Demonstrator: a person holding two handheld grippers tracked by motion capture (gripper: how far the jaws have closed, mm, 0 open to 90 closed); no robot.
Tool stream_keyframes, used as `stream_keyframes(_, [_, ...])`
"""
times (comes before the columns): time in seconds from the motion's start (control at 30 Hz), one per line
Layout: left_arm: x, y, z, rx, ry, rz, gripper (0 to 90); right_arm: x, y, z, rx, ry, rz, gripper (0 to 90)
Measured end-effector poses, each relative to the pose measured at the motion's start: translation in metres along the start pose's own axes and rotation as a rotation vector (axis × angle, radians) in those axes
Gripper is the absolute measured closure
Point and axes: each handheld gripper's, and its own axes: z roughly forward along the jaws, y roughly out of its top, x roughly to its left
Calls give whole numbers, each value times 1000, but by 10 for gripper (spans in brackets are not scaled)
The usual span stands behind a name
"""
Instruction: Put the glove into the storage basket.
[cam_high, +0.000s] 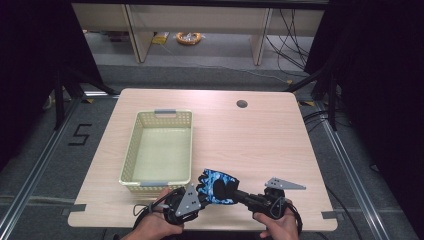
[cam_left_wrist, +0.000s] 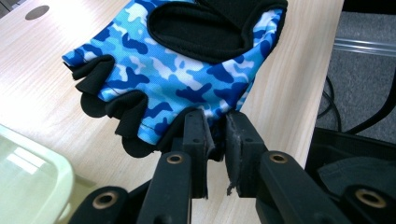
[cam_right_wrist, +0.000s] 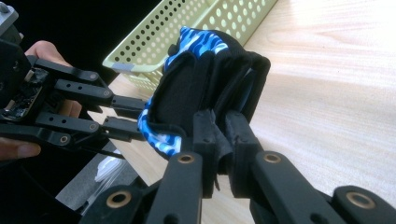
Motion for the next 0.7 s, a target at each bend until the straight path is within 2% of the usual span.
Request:
stream_keyframes(0.03, [0,0,0,-15,2,-7,786,-1,2,-1,-3,-4,-28,847])
stream_keyframes(0.07, [1,1,-3,11,-3,-8,786,2,2,-1,5,18,8,847])
stream_keyframes(0.1, [0,1,-3,-6,-1,-17,786,0,4,-1,-4,0,-30,847])
stream_keyframes(0.13, [2,3,-5,1,-3,-1,785,3,4,-1,-2,10,-8,847])
stream_keyframes(0.17, [1,3,-6,-3,-2,-17,785,2,6,-2,-8,14,-39,847])
stream_keyframes(0.2, [3,4,-7,-7,-8,0,785,5,7,-2,-5,17,-10,846])
stream_keyframes(0.23, [3,5,-9,-6,4,-14,785,3,8,-1,-17,15,-55,847])
stream_keyframes(0.27, [3,5,-9,-14,-9,-23,785,5,10,-2,-18,22,-55,847])
stream_keyframes(0.3, [4,6,-11,-23,7,-15,784,6,11,-3,-25,28,-48,847])
stream_keyframes(0.33, [4,7,-13,-7,4,-16,784,7,13,-3,-22,30,-54,847])
stream_keyframes(0.37, [4,8,-14,-13,0,-17,784,8,13,-3,-24,26,-69,847])
stream_keyframes(0.4, [6,9,-16,-5,12,3,784,12,14,-5,-12,29,-35,847])
stream_keyframes(0.43, [5,10,-16,-23,6,-17,784,13,16,-5,-20,32,-44,847])
stream_keyframes(0.47, [5,11,-18,-15,6,-21,784,13,17,-6,-16,46,-57,847])
stream_keyframes(0.5, [6,12,-19,-21,15,-5,784,14,19,-7,-18,32,-70,847])
stream_keyframes(0.53, [5,13,-19,-32,12,-21,784,15,21,-8,-17,39,-67,847])
stream_keyframes(0.57, [7,15,-21,-18,13,0,784,16,23,-9,-16,35,-70,847])
stream_keyframes(0.6, [6,16,-22,-30,8,-21,784,18,24,-9,-17,38,-59,847])
stream_keyframes(0.63, [7,17,-23,-33,20,-11,784,17,27,-10,-29,33,-92,847])
stream_keyframes(0.67, [9,18,-24,-27,15,-17,784,20,28,-11,-24,43,-66,847])
stream_keyframes(0.7, [10,20,-25,-29,16,-8,784,21,31,-10,-29,39,-79,847])
